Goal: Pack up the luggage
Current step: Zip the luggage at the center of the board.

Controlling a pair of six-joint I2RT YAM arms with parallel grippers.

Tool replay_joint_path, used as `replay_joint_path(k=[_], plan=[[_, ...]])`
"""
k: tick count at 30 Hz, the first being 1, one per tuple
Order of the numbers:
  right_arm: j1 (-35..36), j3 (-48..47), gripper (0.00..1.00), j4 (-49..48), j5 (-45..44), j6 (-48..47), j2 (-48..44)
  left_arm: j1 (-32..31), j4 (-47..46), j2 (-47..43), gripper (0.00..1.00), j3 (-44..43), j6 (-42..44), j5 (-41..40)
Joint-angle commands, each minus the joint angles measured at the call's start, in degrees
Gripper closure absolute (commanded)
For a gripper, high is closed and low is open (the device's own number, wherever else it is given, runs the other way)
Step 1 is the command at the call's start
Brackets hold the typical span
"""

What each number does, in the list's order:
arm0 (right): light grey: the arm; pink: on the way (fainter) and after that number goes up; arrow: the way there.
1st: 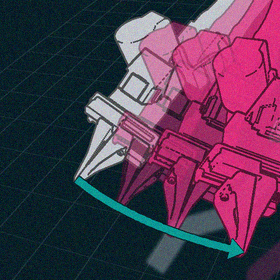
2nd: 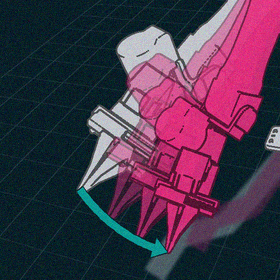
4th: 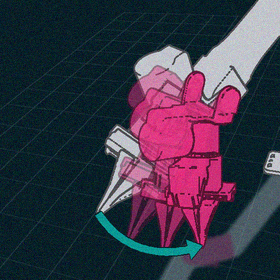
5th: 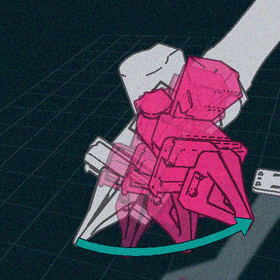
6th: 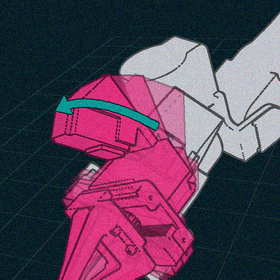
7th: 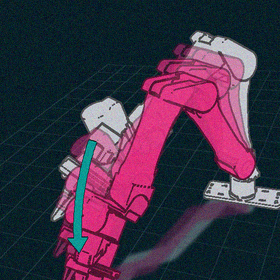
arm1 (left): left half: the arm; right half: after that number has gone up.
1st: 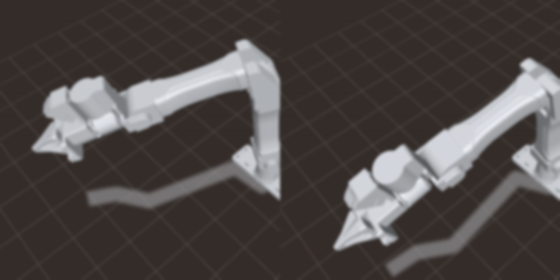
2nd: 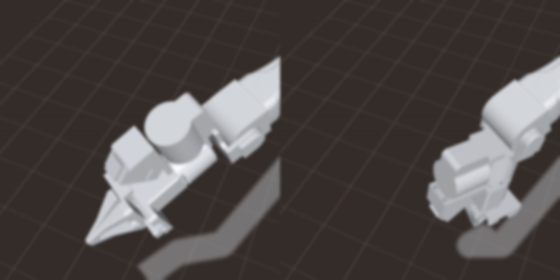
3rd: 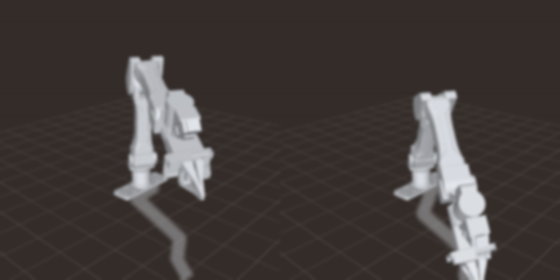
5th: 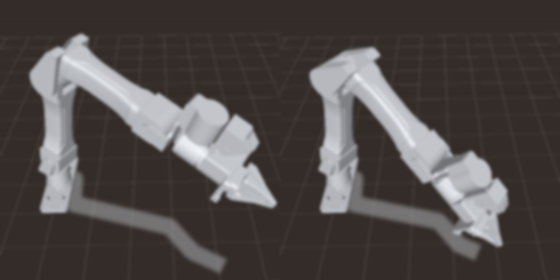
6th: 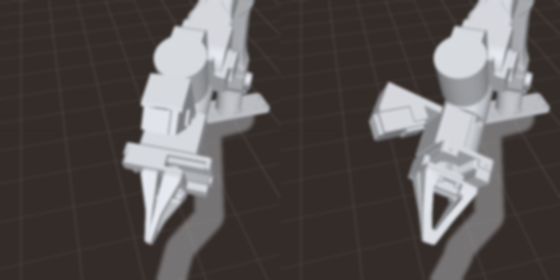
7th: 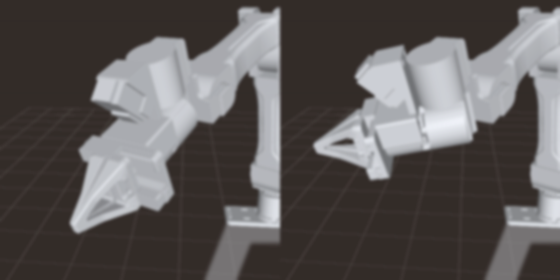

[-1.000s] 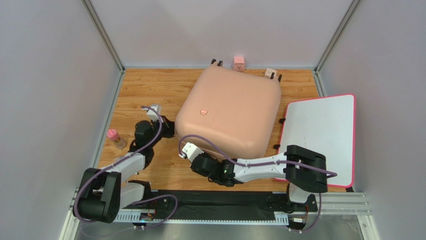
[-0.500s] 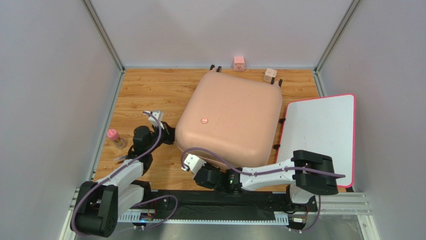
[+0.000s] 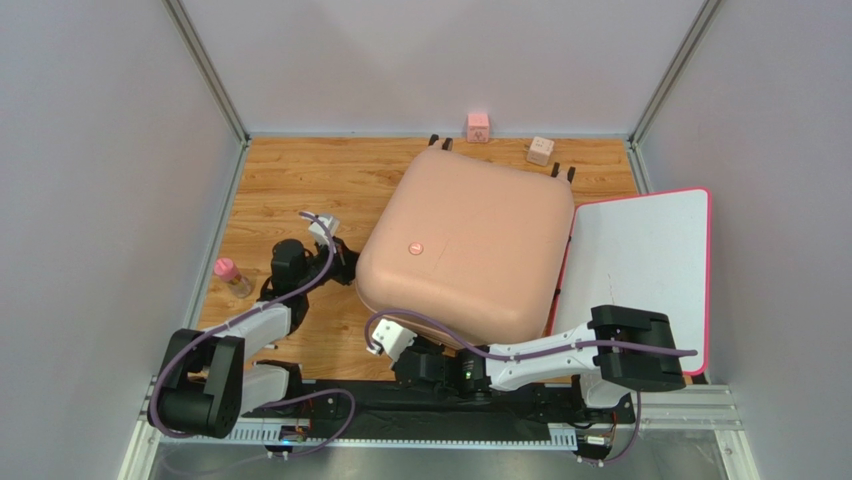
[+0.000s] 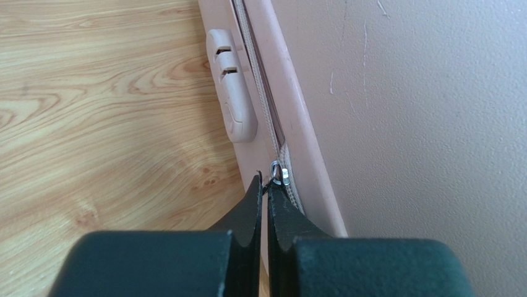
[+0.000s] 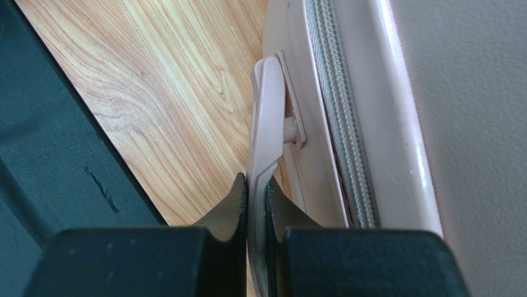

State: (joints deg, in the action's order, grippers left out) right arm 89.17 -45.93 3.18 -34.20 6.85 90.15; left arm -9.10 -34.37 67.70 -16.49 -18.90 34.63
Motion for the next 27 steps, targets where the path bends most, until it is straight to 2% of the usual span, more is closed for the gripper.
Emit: replay_joint_path(k=[1, 14, 27], plan=[[6.9, 0.4, 1.00, -0.6, 9.9, 3.2, -1.0, -0.2, -10.8, 2.3, 1.00, -5.3, 0.5, 3.6], [7.9, 1.5, 1.00, 0.2, 11.4, 1.5, -1.6, 0.2, -13.7, 9.3, 1.00, -10.5, -0.3, 9.7], [9.2, -0.8, 1.00, -0.9, 15.9, -1.5, 0.1, 0.7, -16.3, 13.9, 1.00, -13.3, -1.3, 9.8]])
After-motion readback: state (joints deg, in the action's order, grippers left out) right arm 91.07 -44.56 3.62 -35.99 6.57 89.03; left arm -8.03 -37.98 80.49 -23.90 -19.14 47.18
